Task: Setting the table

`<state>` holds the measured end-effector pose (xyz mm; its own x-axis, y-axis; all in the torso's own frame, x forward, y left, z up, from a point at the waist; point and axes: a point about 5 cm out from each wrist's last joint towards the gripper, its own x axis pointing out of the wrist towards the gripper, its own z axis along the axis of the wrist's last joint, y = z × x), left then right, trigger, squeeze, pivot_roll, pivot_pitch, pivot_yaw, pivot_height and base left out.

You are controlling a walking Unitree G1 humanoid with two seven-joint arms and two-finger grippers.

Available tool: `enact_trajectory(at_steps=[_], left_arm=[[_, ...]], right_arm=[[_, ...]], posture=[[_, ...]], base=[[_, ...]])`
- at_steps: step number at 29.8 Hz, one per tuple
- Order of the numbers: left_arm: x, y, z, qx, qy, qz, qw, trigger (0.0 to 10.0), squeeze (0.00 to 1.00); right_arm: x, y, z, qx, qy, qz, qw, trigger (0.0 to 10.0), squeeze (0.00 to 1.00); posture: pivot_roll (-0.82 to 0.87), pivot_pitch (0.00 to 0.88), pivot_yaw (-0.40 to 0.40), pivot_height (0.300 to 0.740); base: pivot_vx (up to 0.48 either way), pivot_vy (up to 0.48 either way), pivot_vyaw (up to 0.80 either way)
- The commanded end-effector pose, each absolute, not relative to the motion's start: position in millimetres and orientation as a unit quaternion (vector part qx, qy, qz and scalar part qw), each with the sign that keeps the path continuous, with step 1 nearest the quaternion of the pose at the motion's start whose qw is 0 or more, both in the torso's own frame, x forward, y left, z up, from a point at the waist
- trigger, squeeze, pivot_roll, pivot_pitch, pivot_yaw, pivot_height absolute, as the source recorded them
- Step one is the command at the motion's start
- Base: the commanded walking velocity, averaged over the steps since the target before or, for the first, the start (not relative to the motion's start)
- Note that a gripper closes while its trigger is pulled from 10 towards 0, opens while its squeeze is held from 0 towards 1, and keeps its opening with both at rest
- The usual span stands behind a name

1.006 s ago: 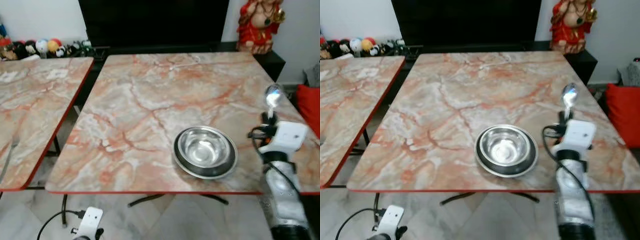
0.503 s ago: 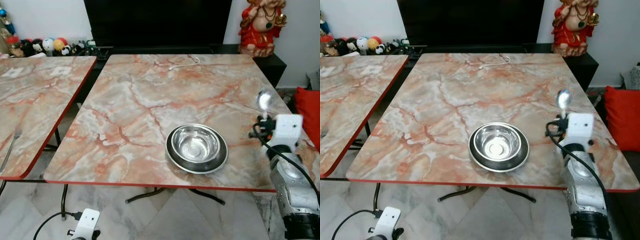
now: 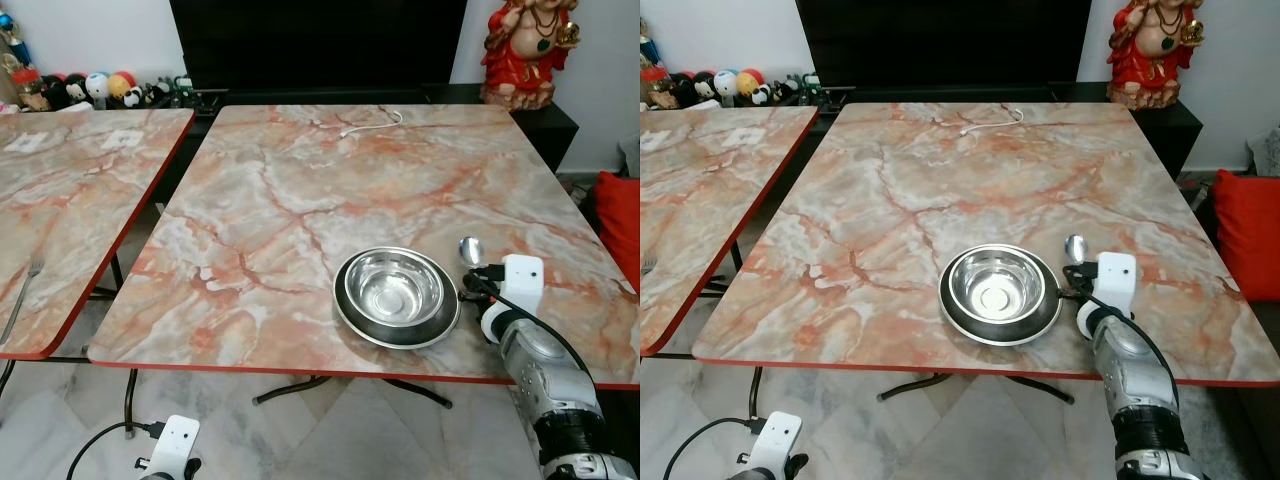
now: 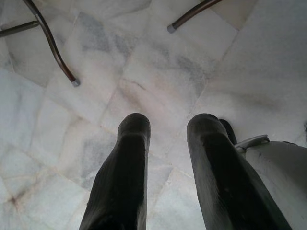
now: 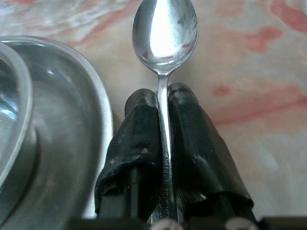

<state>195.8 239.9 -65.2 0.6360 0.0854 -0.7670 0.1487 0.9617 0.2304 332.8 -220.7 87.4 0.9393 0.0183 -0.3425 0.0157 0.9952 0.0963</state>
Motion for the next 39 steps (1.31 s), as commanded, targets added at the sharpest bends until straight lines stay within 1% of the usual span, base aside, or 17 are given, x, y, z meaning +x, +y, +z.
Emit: enact_trajectory(at_steps=[1,6,12,20,25,39], left_arm=[[192.8,245.5,-65.5,0.137,0.435,-0.013,0.890,10.0,0.00],[192.5,245.3,-65.6,0.137,0.433,-0.013,0.891,10.0,0.00],[192.7,244.4,-65.7,0.137,0.433,-0.015,0.891,10.0,0.00],[193.7,245.8,-64.7,0.138,0.431,-0.014,0.892,10.0,0.00],[194.1,245.5,-64.5,0.138,0.430,-0.015,0.892,10.0,0.00],[194.1,244.6,-64.7,0.137,0.430,-0.017,0.892,10.0,0.00]], right_arm=[[336.4,-224.1,89.4,0.031,0.181,-0.005,0.983,10.0,0.00],[338.8,-227.3,89.2,0.039,0.176,-0.010,0.984,10.0,0.00],[337.4,-232.8,84.5,0.023,0.191,-0.017,0.981,10.0,0.00],[336.9,-231.4,81.2,0.031,0.188,-0.018,0.981,10.0,0.00],[337.6,-224.6,80.7,0.041,0.174,-0.007,0.984,10.0,0.00],[335.0,-228.2,74.9,0.022,0.184,-0.016,0.982,10.0,0.00]], posture=[[0.03,0.009,0.029,0.740],[0.03,0.012,0.029,0.740],[0.03,0.015,0.031,0.740],[0.04,0.016,0.032,0.740],[0.04,0.014,0.032,0.740],[0.04,0.013,0.030,0.740]], base=[[0.000,0.000,0.00],[0.000,0.000,0.00],[0.000,0.000,0.00],[0.000,0.000,0.00],[0.000,0.000,0.00],[0.000,0.000,0.00]])
